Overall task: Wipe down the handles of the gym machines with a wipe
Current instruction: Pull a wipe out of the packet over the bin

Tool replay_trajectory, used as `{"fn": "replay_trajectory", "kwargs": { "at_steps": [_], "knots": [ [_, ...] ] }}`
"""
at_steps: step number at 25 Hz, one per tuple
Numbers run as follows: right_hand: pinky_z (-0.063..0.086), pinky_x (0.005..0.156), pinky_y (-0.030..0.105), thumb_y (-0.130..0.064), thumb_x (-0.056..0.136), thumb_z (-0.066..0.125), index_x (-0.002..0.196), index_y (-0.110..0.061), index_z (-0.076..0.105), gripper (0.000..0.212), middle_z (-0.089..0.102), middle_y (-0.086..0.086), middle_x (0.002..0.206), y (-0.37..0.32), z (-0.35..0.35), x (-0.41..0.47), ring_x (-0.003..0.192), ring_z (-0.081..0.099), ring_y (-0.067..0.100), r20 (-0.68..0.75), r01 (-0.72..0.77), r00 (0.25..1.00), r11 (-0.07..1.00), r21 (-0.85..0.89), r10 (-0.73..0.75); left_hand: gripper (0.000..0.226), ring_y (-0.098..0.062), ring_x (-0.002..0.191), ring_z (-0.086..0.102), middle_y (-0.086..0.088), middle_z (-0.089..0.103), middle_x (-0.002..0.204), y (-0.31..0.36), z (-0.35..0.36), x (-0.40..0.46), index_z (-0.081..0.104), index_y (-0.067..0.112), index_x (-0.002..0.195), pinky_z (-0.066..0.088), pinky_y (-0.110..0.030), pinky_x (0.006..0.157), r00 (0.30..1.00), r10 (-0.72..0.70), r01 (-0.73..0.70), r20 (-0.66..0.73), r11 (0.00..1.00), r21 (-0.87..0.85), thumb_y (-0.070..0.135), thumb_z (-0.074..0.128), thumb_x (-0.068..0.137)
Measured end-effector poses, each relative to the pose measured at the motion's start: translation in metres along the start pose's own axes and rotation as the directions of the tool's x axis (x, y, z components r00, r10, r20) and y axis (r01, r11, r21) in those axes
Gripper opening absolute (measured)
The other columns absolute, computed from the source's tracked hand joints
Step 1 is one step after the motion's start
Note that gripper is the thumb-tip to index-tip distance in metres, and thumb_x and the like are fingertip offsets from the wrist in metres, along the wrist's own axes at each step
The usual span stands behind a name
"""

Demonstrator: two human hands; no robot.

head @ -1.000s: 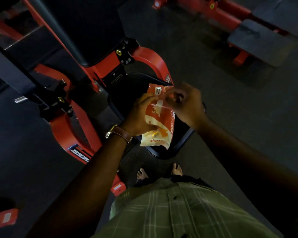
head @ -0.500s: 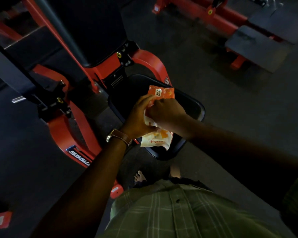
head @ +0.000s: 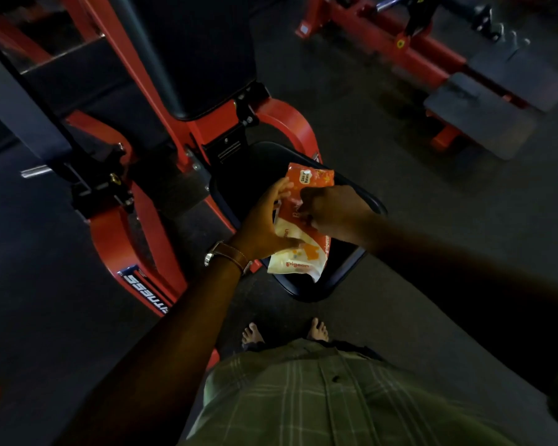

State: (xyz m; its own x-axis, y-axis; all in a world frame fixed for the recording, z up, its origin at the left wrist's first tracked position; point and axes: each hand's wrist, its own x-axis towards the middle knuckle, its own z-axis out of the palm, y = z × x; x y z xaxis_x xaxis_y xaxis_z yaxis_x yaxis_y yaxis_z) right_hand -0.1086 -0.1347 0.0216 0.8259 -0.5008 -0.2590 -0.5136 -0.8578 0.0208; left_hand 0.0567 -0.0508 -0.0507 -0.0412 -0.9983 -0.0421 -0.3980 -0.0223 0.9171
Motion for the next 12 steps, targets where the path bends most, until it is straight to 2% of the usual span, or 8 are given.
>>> {"fn": "replay_trajectory", "kwargs": {
  "at_steps": [2,4,6,8,10,12],
  "knots": [
    [0.048,0.084,0.028,-0.023,0.102,0.05,0.13,-0.012,0.059,0.032,0.06,0.003,0.127,0.0,-0.005,0.003,0.111,0.061,0.022,0.008,0.087,0.996,0.99,-0.111,-0.087,0.125,-0.015,0.141,0.04,-0.003,0.038,0.154,-0.001,0.0,0.0,0.023,0.012,0.155,0.041,-0.044,0.112,1.0,0.003,-0.003,0.0,1.0,-0.003,0.046,0.089,0.054],
    [0.051,0.093,0.038,-0.017,0.101,0.051,0.127,-0.007,0.061,0.029,0.063,0.009,0.126,-0.002,-0.008,0.009,0.113,0.061,0.028,0.047,0.196,0.981,0.955,-0.224,-0.191,0.125,-0.014,0.141,0.04,-0.003,0.04,0.153,-0.002,0.001,0.0,0.025,0.012,0.154,0.042,-0.044,0.112,1.0,0.002,-0.002,-0.003,1.0,-0.009,0.045,0.089,0.053],
    [0.051,0.095,0.043,-0.015,0.098,0.054,0.129,-0.007,0.059,0.033,0.062,0.011,0.129,-0.005,-0.009,0.013,0.118,0.059,0.032,0.117,0.298,0.955,0.895,-0.332,-0.274,0.124,-0.013,0.14,0.04,-0.003,0.041,0.152,-0.001,0.001,0.0,0.026,0.012,0.154,0.042,-0.045,0.112,1.0,0.001,-0.001,-0.01,1.0,-0.016,0.044,0.09,0.052],
    [0.049,0.098,0.043,-0.017,0.097,0.056,0.134,-0.011,0.056,0.038,0.059,0.01,0.134,-0.004,-0.01,0.013,0.124,0.056,0.032,0.135,0.338,0.941,0.86,-0.383,-0.31,0.124,-0.013,0.141,0.04,-0.002,0.041,0.152,-0.001,0.001,0.0,0.027,0.013,0.154,0.041,-0.045,0.113,1.0,-0.002,0.002,-0.013,1.0,-0.018,0.045,0.09,0.052],
    [0.049,0.096,0.042,-0.015,0.098,0.053,0.134,-0.01,0.055,0.037,0.056,0.011,0.136,0.002,-0.009,0.009,0.125,0.055,0.032,0.118,0.342,0.94,0.857,-0.386,-0.321,0.124,-0.012,0.14,0.041,-0.001,0.042,0.152,-0.001,0.001,-0.001,0.026,0.013,0.154,0.04,-0.043,0.113,1.0,-0.007,0.007,-0.012,1.0,-0.017,0.045,0.09,0.052],
    [0.052,0.087,0.039,-0.018,0.1,0.049,0.134,-0.01,0.056,0.036,0.053,0.01,0.137,0.009,-0.004,0.003,0.122,0.056,0.03,0.083,0.303,0.952,0.875,-0.377,-0.294,0.124,-0.012,0.14,0.041,-0.001,0.041,0.153,-0.001,0.0,-0.002,0.025,0.013,0.154,0.04,-0.042,0.114,1.0,-0.01,0.01,-0.013,1.0,-0.011,0.046,0.089,0.053]
  ]
}}
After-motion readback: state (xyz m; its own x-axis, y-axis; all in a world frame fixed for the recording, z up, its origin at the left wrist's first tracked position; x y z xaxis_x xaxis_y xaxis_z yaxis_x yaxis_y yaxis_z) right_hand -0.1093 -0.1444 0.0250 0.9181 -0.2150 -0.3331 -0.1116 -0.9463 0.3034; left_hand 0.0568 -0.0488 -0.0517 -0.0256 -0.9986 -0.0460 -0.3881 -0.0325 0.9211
